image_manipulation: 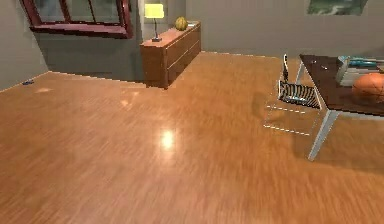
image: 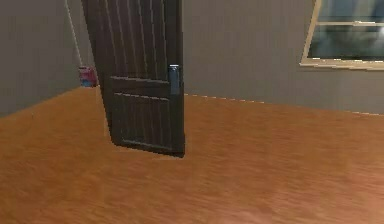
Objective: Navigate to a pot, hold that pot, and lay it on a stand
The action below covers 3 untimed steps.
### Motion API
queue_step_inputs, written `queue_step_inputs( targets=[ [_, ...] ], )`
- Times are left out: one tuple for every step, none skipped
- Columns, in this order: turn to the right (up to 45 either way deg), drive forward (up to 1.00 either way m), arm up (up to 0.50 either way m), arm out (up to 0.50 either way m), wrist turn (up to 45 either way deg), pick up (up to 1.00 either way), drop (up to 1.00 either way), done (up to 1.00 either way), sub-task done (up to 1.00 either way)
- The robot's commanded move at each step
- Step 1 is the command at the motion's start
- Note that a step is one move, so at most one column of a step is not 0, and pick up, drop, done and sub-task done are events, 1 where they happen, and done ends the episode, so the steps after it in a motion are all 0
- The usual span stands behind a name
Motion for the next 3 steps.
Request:
queue_step_inputs(
  targets=[
    [0.0,0.15,0.00,0.00,0.0,0.00,0.00,0.00,0.00],
    [-15.0,0.00,0.00,0.00,0.0,0.00,0.00,0.00,0.00],
    [0.0,0.60,0.00,0.00,0.0,0.00,0.00,0.00,0.00]
  ],
)
